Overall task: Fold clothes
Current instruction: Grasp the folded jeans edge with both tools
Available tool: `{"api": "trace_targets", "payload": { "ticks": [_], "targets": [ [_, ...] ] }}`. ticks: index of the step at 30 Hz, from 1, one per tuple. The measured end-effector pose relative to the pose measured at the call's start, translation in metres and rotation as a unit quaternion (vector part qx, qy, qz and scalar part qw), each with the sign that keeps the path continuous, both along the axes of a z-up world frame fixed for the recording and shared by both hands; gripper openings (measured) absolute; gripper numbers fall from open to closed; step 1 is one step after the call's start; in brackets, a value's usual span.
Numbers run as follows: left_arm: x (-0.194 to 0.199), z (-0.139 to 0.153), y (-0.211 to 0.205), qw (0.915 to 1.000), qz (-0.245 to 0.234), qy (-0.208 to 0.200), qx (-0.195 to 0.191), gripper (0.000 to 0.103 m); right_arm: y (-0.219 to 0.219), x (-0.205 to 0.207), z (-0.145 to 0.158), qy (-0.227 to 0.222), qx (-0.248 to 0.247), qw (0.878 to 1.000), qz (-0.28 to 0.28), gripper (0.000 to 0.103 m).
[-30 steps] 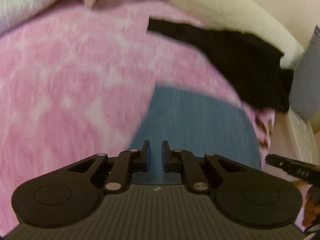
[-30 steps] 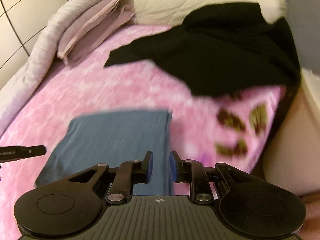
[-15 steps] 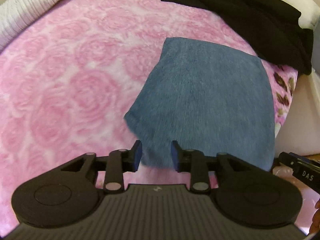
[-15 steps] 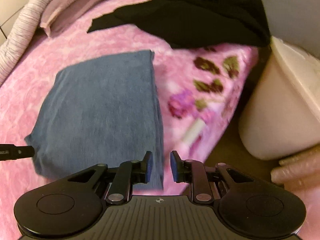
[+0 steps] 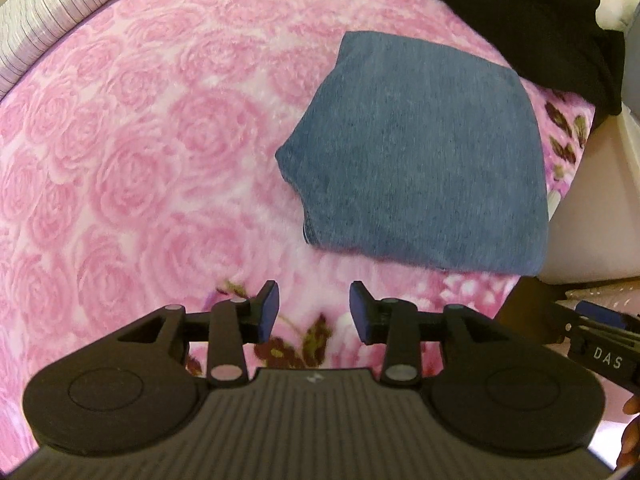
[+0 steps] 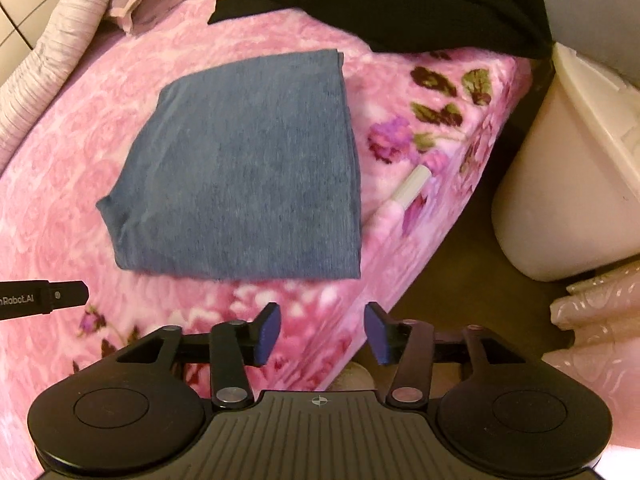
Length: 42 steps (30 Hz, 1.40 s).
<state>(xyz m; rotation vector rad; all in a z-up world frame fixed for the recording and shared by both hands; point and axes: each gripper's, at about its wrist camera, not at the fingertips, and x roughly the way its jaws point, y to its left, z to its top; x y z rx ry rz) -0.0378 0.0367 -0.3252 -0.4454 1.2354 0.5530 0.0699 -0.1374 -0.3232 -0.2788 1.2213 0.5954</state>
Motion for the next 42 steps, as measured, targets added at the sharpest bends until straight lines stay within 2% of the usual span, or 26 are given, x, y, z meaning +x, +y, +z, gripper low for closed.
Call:
{"api": "trace_targets", "payload": {
  "ticks": [15, 18, 19, 21, 22, 24, 26, 29, 30, 31, 34, 36, 39, 42],
  "targets": [
    [0.019, -0.016, -0.001, 0.9998, -0.009, 0.014, -0.01, 0.035, -0.003, 0.015, -0.014, 0.017, -0.002, 1.0, -0.004, 0.057],
    [0.02, -0.014, 0.005, 0.9993, -0.013, -0.022, -0.027, 0.035, -0.003, 0.021, -0.014, 0.017, 0.002, 1.0, -0.006, 0.057],
    [0.018, -0.011, 0.011, 0.9979, -0.012, -0.053, -0.037, 0.035, -0.003, 0.024, -0.013, 0.016, 0.008, 1.0, -0.006, 0.057],
    [0.014, -0.006, 0.03, 0.9924, 0.0, -0.111, -0.053, 0.035, -0.006, 0.036, -0.009, 0.013, 0.037, 0.999, -0.008, 0.057],
    [0.012, -0.003, 0.04, 0.9882, 0.005, -0.14, -0.061, 0.039, -0.008, 0.044, -0.006, 0.011, 0.055, 0.998, -0.01, 0.057],
    [0.015, -0.007, 0.062, 0.9822, 0.012, -0.172, -0.075, 0.048, -0.012, 0.064, -0.004, 0.013, 0.089, 0.996, -0.022, 0.057],
    [0.019, -0.011, 0.085, 0.9751, 0.019, -0.203, -0.088, 0.048, -0.013, 0.088, -0.005, 0.023, 0.12, 0.992, -0.039, 0.058],
    [0.037, -0.031, 0.115, 0.9699, 0.016, -0.215, -0.113, 0.05, -0.013, 0.128, -0.016, 0.06, 0.17, 0.981, -0.071, 0.062],
    [0.042, -0.039, 0.124, 0.9681, 0.018, -0.215, -0.127, 0.05, -0.011, 0.139, -0.022, 0.073, 0.182, 0.978, -0.077, 0.067],
    [0.049, -0.051, 0.134, 0.965, 0.025, -0.217, -0.145, 0.05, -0.01, 0.151, -0.027, 0.087, 0.194, 0.974, -0.082, 0.07],
    [0.062, -0.08, 0.155, 0.9546, 0.043, -0.226, -0.189, 0.05, -0.001, 0.175, -0.044, 0.112, 0.213, 0.967, -0.089, 0.072],
    [0.069, -0.096, 0.161, 0.9476, 0.044, -0.231, -0.216, 0.05, 0.007, 0.188, -0.056, 0.125, 0.22, 0.963, -0.091, 0.073],
    [0.078, -0.114, 0.162, 0.9322, 0.044, -0.244, -0.263, 0.051, 0.019, 0.199, -0.074, 0.149, 0.219, 0.96, -0.088, 0.073],
    [0.082, -0.125, 0.159, 0.9234, 0.05, -0.255, -0.282, 0.055, 0.026, 0.206, -0.088, 0.172, 0.237, 0.952, -0.085, 0.073]
  ]
}}
